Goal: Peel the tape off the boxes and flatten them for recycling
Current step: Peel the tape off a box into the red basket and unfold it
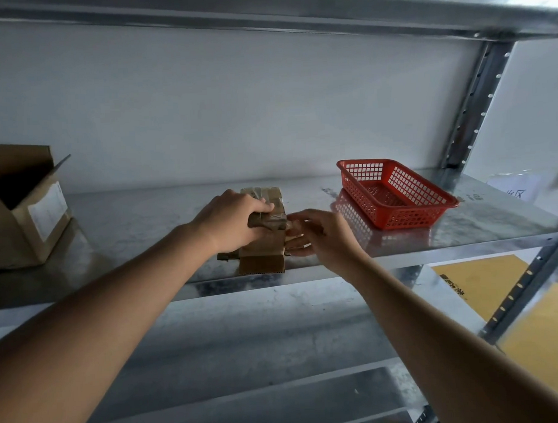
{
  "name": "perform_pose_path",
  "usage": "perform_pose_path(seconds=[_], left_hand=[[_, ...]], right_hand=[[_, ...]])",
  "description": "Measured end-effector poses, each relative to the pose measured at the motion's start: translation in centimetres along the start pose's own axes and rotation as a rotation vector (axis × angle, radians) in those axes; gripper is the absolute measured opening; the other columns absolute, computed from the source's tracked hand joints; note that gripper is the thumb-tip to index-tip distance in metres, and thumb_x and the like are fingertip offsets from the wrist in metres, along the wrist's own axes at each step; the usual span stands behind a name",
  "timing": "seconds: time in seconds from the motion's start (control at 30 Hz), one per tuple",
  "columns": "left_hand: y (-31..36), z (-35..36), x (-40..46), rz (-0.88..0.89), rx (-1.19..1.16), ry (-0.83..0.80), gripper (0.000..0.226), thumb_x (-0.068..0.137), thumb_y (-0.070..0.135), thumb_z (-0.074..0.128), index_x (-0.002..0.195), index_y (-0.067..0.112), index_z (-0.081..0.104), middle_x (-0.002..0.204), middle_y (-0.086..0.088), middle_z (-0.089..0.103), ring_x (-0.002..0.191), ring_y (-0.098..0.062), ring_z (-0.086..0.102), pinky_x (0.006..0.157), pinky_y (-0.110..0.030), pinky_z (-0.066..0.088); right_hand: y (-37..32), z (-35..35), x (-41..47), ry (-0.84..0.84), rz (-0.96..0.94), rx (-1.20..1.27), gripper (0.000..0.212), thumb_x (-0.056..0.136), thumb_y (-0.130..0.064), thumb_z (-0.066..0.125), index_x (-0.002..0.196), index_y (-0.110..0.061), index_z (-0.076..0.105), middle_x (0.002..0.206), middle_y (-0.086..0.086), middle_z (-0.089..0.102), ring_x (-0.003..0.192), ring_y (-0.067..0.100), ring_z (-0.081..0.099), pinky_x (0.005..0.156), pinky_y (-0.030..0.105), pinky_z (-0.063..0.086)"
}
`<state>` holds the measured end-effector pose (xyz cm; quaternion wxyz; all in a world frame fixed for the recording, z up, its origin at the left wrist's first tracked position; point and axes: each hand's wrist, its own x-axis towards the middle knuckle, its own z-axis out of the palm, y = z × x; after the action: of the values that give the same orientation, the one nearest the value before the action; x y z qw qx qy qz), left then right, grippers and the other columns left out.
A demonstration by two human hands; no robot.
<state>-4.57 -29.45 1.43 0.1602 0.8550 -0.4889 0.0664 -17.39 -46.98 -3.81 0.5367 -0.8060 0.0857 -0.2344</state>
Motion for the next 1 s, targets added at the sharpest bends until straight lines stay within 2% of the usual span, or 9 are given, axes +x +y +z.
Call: perform_pose_path(seconds=[0.13, 0.23, 0.37, 0.47, 0.63, 0.7, 0.87, 0.93, 1.0], left_hand=[[-0.2, 0.1, 0.0, -0.001, -0.014, 0.005, 0.065, 0.088, 0.04, 0.08, 0.147, 0.028, 0.056, 0.153, 0.005, 0.052, 0.14, -0.017, 0.051, 0.119, -0.038, 0.037], [-0.2, 0.3, -0.2, 0.002, -0.022, 0.012, 0.066, 0.088, 0.04, 0.08, 0.148, 0.028, 0.055, 0.154, 0.007, 0.05, 0.141, -0.017, 0.05, 0.12, -0.038, 0.036], [-0.1, 0.3, -0.1, -0.007, -0.021, 0.004, 0.066, 0.089, 0.039, 0.079, 0.148, 0.028, 0.054, 0.154, 0.007, 0.05, 0.141, -0.019, 0.05, 0.12, -0.038, 0.035], [0.2, 0.2, -0.1, -0.007, 0.002, -0.002, 0.064, 0.091, 0.039, 0.078, 0.149, 0.029, 0.054, 0.155, 0.006, 0.05, 0.14, -0.02, 0.051, 0.12, -0.04, 0.038], [0.7, 0.0, -0.1, -0.009, 0.045, -0.016, 0.066, 0.088, 0.047, 0.077, 0.148, 0.031, 0.055, 0.154, 0.003, 0.051, 0.14, -0.023, 0.052, 0.116, -0.046, 0.042], [0.8, 0.0, -0.2, -0.016, 0.044, -0.017, 0.066, 0.089, 0.047, 0.077, 0.148, 0.031, 0.054, 0.155, 0.003, 0.051, 0.14, -0.024, 0.052, 0.116, -0.046, 0.042], [1.0, 0.3, -0.3, -0.029, 0.043, 0.0, 0.061, 0.091, 0.046, 0.076, 0.147, 0.033, 0.056, 0.152, 0.003, 0.055, 0.134, -0.025, 0.057, 0.111, -0.045, 0.047], [1.1, 0.3, -0.3, -0.025, 0.062, 0.016, 0.06, 0.09, 0.049, 0.075, 0.146, 0.034, 0.057, 0.147, 0.004, 0.059, 0.127, -0.025, 0.061, 0.107, -0.044, 0.05], [1.3, 0.3, -0.3, -0.012, 0.09, 0.048, 0.06, 0.089, 0.056, 0.073, 0.144, 0.037, 0.059, 0.143, 0.005, 0.062, 0.124, -0.025, 0.063, 0.103, -0.043, 0.051]], right_hand=[[0.2, 0.6, -0.7, 0.073, 0.02, 0.187, 0.027, 0.089, 0.006, 0.073, 0.096, -0.02, 0.077, 0.089, 0.009, 0.08, 0.08, 0.029, 0.078, 0.074, 0.036, 0.065], [0.2, 1.2, -0.9, 0.159, 0.004, 0.18, 0.033, 0.081, 0.009, 0.078, 0.089, -0.022, 0.079, 0.085, 0.005, 0.08, 0.077, 0.026, 0.078, 0.074, 0.034, 0.065], [0.1, 1.6, -0.3, 0.259, 0.07, 0.262, 0.021, 0.084, 0.006, 0.078, 0.088, -0.015, 0.08, 0.084, 0.005, 0.08, 0.077, 0.024, 0.078, 0.075, 0.034, 0.065], [-0.1, 1.2, 0.0, 0.29, 0.012, 0.113, 0.018, 0.087, 0.0, 0.078, 0.088, -0.018, 0.081, 0.08, 0.0, 0.079, 0.075, 0.016, 0.077, 0.076, 0.036, 0.065], [-0.6, 0.8, -0.3, 0.357, -0.322, -0.231, 0.022, 0.089, 0.007, 0.069, 0.093, -0.011, 0.082, 0.081, 0.0, 0.078, 0.074, 0.014, 0.075, 0.072, 0.04, 0.064], [-0.6, 0.7, -0.5, 0.304, -0.269, -0.145, 0.021, 0.09, 0.007, 0.069, 0.097, -0.009, 0.081, 0.085, 0.002, 0.079, 0.076, 0.014, 0.076, 0.074, 0.039, 0.065], [-1.1, 0.4, -0.7, 0.146, 0.052, 0.508, 0.025, 0.096, -0.005, 0.07, 0.121, -0.002, 0.068, 0.099, 0.014, 0.078, 0.093, 0.024, 0.077, 0.081, 0.031, 0.062], [-1.6, 0.5, -0.5, 0.151, 0.14, 0.519, 0.036, 0.091, -0.015, 0.077, 0.124, -0.003, 0.066, 0.101, 0.014, 0.077, 0.091, 0.022, 0.077, 0.079, 0.029, 0.062], [-2.2, 0.7, 0.1, 0.194, 0.216, 0.432, 0.032, 0.085, -0.014, 0.083, 0.114, -0.007, 0.072, 0.095, 0.012, 0.077, 0.083, 0.017, 0.078, 0.073, 0.024, 0.061]])
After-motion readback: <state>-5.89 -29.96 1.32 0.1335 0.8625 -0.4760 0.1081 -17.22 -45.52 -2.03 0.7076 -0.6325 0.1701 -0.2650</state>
